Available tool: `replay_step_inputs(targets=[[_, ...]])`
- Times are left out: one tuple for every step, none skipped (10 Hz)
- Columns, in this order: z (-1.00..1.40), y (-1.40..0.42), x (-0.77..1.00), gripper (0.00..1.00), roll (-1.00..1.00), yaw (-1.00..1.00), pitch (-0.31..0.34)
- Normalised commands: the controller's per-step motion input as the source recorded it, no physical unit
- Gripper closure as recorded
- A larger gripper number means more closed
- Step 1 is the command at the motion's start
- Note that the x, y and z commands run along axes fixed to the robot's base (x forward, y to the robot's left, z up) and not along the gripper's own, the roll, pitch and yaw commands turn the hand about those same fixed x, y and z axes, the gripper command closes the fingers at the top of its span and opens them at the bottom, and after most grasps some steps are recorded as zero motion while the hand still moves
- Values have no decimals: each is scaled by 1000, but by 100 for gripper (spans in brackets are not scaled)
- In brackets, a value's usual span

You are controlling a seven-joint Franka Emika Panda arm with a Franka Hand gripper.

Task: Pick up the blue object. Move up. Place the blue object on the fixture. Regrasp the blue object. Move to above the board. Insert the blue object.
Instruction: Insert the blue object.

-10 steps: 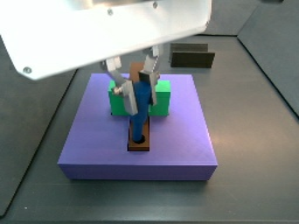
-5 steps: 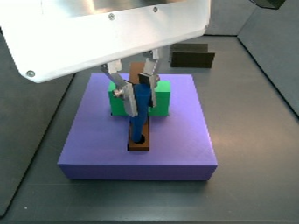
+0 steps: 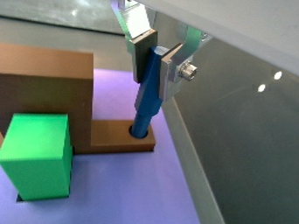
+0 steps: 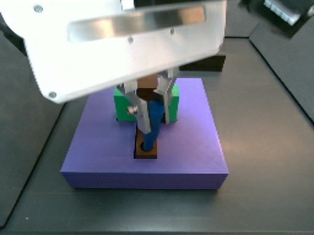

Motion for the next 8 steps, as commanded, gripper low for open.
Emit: replay_step_inputs(targets=[[-383,31,6,100,-341,-117,-123],[-357,114,0,100,-377,-134,-161],[-326,243,-37,100,-400,-143,-193],[-309,260,-3,100,-396,-111,-217],[-323,240,0,100,-369,-40,-237],[-163,0,-20,100,-83,0,-121],[0,0,0,100,-13,0,0],[0,0,0,100,0,0,0]])
